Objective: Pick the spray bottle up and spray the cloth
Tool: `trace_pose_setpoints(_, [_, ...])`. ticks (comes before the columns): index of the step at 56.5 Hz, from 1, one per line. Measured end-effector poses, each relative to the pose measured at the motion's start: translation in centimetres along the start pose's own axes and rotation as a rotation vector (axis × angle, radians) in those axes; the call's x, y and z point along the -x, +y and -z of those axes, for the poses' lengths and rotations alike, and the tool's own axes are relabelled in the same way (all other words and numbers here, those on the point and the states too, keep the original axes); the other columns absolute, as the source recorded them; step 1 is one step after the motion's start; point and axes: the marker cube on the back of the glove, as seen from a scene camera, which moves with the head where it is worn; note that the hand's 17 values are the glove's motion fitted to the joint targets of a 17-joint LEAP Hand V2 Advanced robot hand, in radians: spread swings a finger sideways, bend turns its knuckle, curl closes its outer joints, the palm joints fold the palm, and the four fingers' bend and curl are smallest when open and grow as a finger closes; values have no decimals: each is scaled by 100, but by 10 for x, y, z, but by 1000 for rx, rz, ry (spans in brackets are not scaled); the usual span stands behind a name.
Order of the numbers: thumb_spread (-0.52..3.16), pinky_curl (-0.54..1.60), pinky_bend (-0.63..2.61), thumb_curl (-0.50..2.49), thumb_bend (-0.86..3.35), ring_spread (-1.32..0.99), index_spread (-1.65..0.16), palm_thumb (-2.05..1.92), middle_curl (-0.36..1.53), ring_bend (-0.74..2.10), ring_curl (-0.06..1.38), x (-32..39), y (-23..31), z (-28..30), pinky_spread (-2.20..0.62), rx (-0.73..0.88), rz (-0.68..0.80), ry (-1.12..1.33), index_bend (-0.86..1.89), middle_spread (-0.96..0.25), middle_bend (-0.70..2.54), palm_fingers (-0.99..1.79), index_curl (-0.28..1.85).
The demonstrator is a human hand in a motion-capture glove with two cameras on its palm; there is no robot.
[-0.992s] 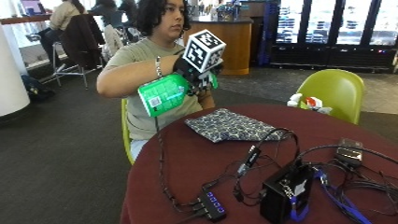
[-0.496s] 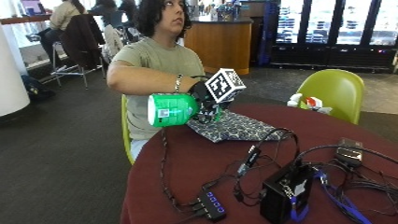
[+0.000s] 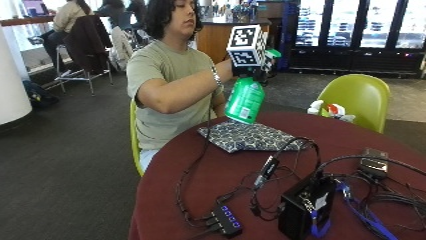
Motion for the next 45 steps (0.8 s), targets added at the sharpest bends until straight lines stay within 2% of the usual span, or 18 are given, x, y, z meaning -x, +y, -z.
trace_pose_setpoints(7, [32,39,39,80,-3,-20,-27,93,51,61,46,29,-29,-37,-29,-171,152,-274,33,-23,57,137,56])
trace_pose_setpoints(16, [32,39,39,81,-3,-19,-27,93,51,62,46,32,-62,-78,-29,-300,193,-424,33,-23,57,138,57])
trace_pose_setpoints(28, [30,40,40,82,-3,-18,-27,93,51,62,46,25,-100,-136,-29,-335,154,-497,33,-22,57,138,57])
trace_pose_setpoints(45, [27,40,41,82,-3,-21,-26,92,51,63,47,25,-109,-141,-31,-331,161,-479,36,-22,58,139,58])
